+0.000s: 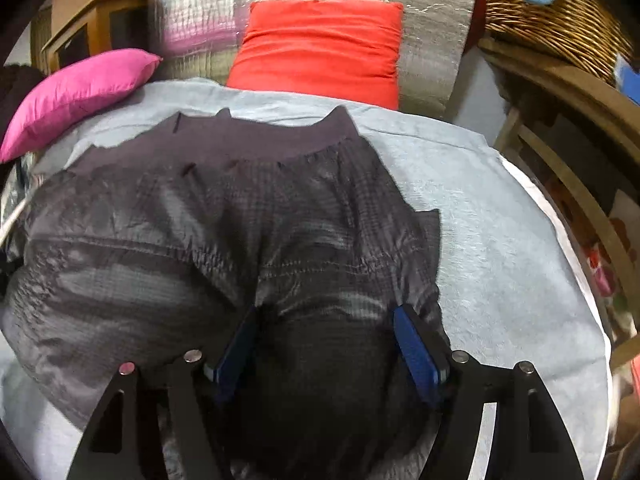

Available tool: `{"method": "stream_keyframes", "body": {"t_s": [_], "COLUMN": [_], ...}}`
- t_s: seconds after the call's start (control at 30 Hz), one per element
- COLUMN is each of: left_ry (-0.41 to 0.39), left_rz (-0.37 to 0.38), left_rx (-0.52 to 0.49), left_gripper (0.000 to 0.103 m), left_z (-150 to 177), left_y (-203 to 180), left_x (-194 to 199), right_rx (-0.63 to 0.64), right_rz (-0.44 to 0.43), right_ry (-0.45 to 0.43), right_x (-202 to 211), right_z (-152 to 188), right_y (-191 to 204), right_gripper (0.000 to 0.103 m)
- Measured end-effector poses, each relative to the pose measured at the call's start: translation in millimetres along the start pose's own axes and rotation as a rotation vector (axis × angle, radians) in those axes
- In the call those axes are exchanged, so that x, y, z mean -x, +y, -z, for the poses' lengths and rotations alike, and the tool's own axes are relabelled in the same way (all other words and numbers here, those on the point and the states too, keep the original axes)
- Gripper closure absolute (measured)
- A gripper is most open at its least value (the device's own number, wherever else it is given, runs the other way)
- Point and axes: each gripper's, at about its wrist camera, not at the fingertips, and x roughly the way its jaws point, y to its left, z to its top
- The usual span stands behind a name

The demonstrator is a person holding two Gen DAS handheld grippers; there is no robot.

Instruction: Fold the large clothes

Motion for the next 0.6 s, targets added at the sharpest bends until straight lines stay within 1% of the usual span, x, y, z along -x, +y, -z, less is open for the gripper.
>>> {"method": "stream_keyframes", "body": {"t_s": [0.03, 0.07, 0.13, 0.17, 0.2, 0.23, 0.27, 0.37, 0.4, 0.43, 0.5, 0.53, 0.6], "left_ry": [-0.003, -0.01, -0.013, -0.021, -0.03, -0.035, -0.036, -0.024, -0.021, -0.021, -0.026, -0.026, -0.005], "left_rz": [0.004, 0.009, 0.017, 0.025, 0.031, 0.037, 0.048, 0.091, 0.106, 0.121, 0.153, 0.175, 0.196], "left_rx": [0.002, 0.003, 0.002, 0.006, 0.014, 0.028, 0.047, 0.098, 0.116, 0.141, 0.215, 0.274, 0.375], "left_gripper": [0.023, 0.023, 0.023, 0.023, 0.023, 0.023, 0.022, 0.02, 0.019, 0.018, 0.018, 0.017, 0.015], "left_z": [1.0, 3.6, 9.8, 11.9, 13.8, 16.5, 19.8, 31.9, 36.3, 42.2, 52.0, 56.5, 60.7], "left_y": [1.8, 2.4, 1.0, 2.5, 3.7, 5.5, 7.8, 15.9, 19.9, 25.1, 37.2, 46.1, 59.9], "left_x": [5.1, 11.5, 19.8, 26.4, 31.8, 38.0, 43.7, 53.6, 55.4, 57.5, 59.3, 57.2, 47.5], "right_rx": [-0.011, -0.025, -0.049, -0.087, -0.14, -0.175, -0.255, -0.459, -0.505, -0.596, -0.704, -0.773, -0.849], "right_rz": [-0.009, -0.035, -0.051, -0.082, -0.129, -0.157, -0.216, -0.347, -0.372, -0.422, -0.47, -0.492, -0.519], "right_ry": [-0.015, -0.055, -0.105, -0.118, -0.118, -0.111, -0.086, -0.026, -0.013, 0.005, 0.011, 0.01, 0.005], "right_x": [7.5, 24.5, 49.5, 59.5, 65.3, 68.1, 70.4, 64.6, 62.1, 54.0, 45.7, 39.1, 27.7], "right_z": [-0.4, 2.5, 10.2, 15.9, 23.2, 28.5, 40.9, 72.0, 78.5, 89.3, 96.9, 101.9, 104.0], "right_y": [-1.6, -1.3, -1.5, -2.9, -5.6, -8.6, -15.8, -34.4, -38.2, -47.4, -58.7, -65.4, -73.2], "right_gripper": [0.029, 0.029, 0.029, 0.026, 0.024, 0.022, 0.022, 0.022, 0.021, 0.021, 0.02, 0.018, 0.017]}}
